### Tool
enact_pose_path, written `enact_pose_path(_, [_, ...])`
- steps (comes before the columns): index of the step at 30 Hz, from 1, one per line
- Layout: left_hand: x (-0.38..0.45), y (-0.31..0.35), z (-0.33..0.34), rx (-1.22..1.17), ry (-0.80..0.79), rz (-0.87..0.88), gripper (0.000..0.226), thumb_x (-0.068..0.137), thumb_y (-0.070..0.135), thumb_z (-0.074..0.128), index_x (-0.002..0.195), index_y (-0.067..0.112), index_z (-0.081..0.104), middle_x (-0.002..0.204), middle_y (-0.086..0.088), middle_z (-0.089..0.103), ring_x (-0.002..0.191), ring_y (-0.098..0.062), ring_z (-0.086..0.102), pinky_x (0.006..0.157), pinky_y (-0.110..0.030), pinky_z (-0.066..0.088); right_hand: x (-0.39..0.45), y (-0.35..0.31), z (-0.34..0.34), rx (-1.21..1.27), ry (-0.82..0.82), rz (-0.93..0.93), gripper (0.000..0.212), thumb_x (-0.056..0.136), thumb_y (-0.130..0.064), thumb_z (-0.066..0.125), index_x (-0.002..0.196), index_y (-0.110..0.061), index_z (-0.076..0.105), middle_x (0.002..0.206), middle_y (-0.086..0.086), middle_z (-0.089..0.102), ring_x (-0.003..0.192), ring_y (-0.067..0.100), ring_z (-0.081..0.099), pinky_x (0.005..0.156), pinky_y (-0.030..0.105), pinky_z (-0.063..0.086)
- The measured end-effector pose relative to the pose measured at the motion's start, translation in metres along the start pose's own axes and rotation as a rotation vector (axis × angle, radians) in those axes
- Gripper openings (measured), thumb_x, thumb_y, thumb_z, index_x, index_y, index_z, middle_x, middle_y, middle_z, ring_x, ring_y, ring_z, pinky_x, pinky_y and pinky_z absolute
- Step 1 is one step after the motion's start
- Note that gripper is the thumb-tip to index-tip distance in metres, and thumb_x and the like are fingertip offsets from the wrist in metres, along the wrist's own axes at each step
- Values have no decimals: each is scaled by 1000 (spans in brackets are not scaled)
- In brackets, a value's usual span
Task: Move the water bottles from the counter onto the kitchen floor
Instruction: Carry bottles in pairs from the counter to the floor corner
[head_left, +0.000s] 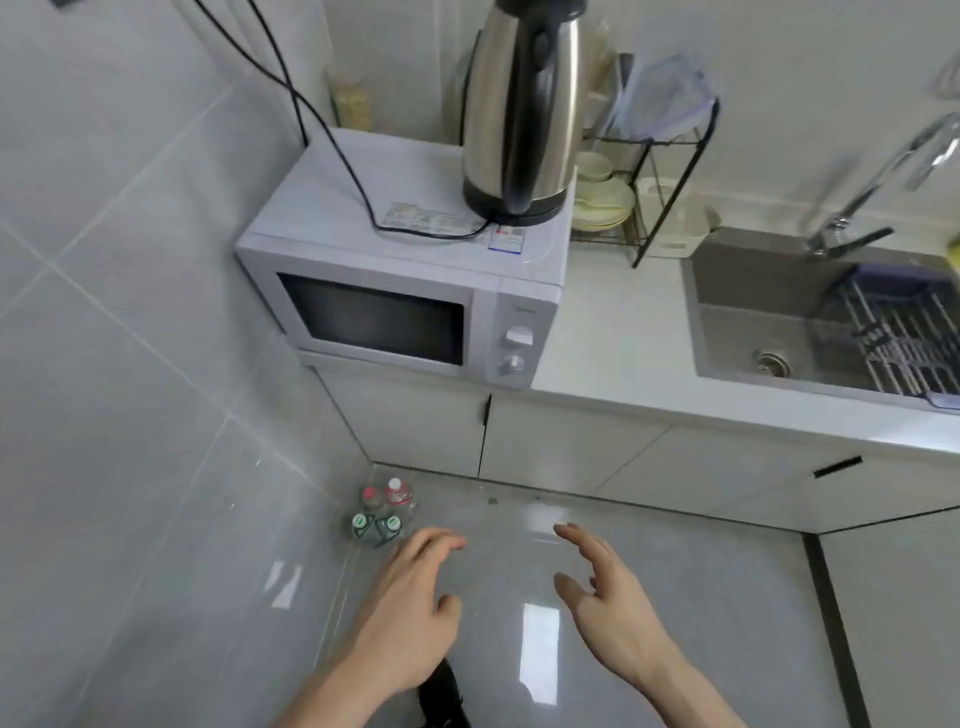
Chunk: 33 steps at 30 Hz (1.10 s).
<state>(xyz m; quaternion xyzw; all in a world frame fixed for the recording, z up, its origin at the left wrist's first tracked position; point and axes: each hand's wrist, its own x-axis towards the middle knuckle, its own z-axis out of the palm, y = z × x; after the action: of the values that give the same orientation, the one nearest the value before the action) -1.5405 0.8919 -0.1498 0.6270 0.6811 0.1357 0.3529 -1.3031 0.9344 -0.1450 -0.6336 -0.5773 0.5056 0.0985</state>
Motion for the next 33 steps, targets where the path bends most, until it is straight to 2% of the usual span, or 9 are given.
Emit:
enact_pose_path(7, [17, 174, 30, 159, -27, 373, 56, 81, 18, 53, 134, 38, 47, 140, 26, 36, 128, -2, 37, 109, -20, 31, -113, 65, -120, 196, 302, -22, 51, 98, -22, 58, 139, -50, 47, 146, -39, 34, 135, -7, 35, 112, 19, 28])
enact_pose_path(9, [10, 229, 56, 163, -57, 459, 55, 83, 18, 53, 135, 38, 47, 140, 26, 35, 129, -1, 35, 108, -16, 26, -151, 91, -154, 216, 369, -23, 51, 98, -22, 58, 140, -49, 46, 146, -39, 34, 134, -9, 35, 113, 18, 28])
enact_pose_path(11, [-3, 280, 86, 162, -86, 532, 55, 85, 18, 52, 135, 39, 45, 141, 27, 34, 129, 1, 33, 108, -14, 23, -187, 120, -188, 220, 443, -19, 53, 97, -22, 59, 141, -48, 46, 148, -38, 35, 137, -12, 34, 115, 19, 27])
enact_pose_path(15, [-28, 370, 144, 147, -159, 669, 56, 83, 19, 50, 133, 43, 44, 140, 32, 30, 130, 6, 29, 108, -22, 35, -254, 176, -247, 201, 605, 12, 55, 95, -24, 59, 142, -49, 45, 151, -38, 31, 140, -15, 29, 120, 24, 29])
enact_pose_path(21, [-54, 496, 220, 197, -285, 918, 57, 82, 23, 51, 134, 44, 43, 141, 31, 30, 132, 8, 28, 112, -19, 28, -334, 249, -317, 242, 824, 97, 52, 97, -30, 60, 143, -50, 44, 154, -34, 30, 142, -11, 28, 121, 28, 28])
enact_pose_path(25, [-55, 576, 268, 209, -392, 1069, 58, 81, 25, 52, 135, 45, 42, 143, 29, 31, 134, 5, 29, 110, -27, 37, -372, 287, -358, 269, 967, 189, 51, 97, -32, 61, 142, -49, 43, 155, -33, 30, 117, -6, 42, 116, 26, 32])
enact_pose_path(28, [-55, 627, 309, 216, -463, 1189, 57, 84, 24, 55, 136, 44, 42, 145, 27, 31, 135, 3, 29, 109, -18, 32, -398, 313, -379, 287, 1076, 256, 51, 98, -33, 60, 144, -48, 43, 155, -31, 29, 136, -6, 34, 119, 25, 26])
enact_pose_path(30, [-57, 658, 336, 209, -524, 1248, 57, 84, 24, 55, 136, 43, 43, 145, 28, 31, 134, 3, 30, 105, -11, 32, -417, 330, -391, 297, 1146, 309, 52, 97, -32, 61, 144, -47, 44, 154, -32, 30, 141, -9, 28, 120, 24, 25])
enact_pose_path(33, [-71, 699, 373, 207, -621, 1334, 59, 81, 23, 55, 136, 42, 45, 145, 27, 31, 135, 1, 30, 112, -25, 35, -449, 354, -400, 334, 1246, 390, 51, 97, -30, 61, 143, -47, 46, 150, -34, 33, 136, -14, 32, 115, 17, 28])
